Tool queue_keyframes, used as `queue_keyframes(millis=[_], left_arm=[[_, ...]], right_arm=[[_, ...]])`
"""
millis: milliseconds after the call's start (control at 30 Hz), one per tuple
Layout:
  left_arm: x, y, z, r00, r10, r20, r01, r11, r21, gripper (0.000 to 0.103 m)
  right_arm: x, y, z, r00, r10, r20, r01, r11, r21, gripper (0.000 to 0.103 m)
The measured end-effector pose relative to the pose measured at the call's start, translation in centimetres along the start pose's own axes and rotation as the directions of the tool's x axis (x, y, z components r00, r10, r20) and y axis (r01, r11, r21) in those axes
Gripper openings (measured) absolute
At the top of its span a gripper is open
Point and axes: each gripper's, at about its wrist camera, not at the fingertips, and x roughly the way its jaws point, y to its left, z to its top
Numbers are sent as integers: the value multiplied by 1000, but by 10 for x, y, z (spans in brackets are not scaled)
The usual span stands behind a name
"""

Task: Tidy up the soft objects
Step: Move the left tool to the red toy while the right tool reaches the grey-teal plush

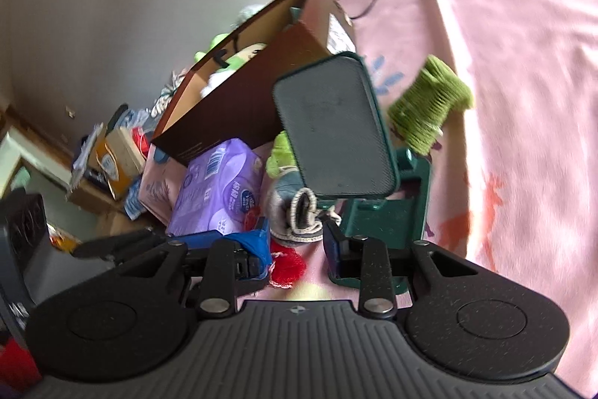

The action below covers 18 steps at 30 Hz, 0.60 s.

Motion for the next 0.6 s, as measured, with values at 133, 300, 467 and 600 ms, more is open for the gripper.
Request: queue_keyframes(millis=[133, 300, 467, 600], left_arm=[[13, -6, 3, 1000, 9, -10, -8, 999, 34, 71], [23, -4, 3, 999, -17, -38, 18, 1000, 23, 71], [22, 0, 2, 999, -13, -42, 13, 1000, -10, 71], [23, 0, 0, 999, -5, -38, 4, 1000, -31, 73]], right_arm=[[1, -5, 1, 1000, 16, -9, -16, 999, 34, 14], [2, -11, 7, 999, 34, -24, -33, 997, 64, 16], [8, -15, 12, 997, 54, -52, -49, 995, 86, 17], [14, -14, 14, 995, 68, -71, -61, 993, 97, 17]])
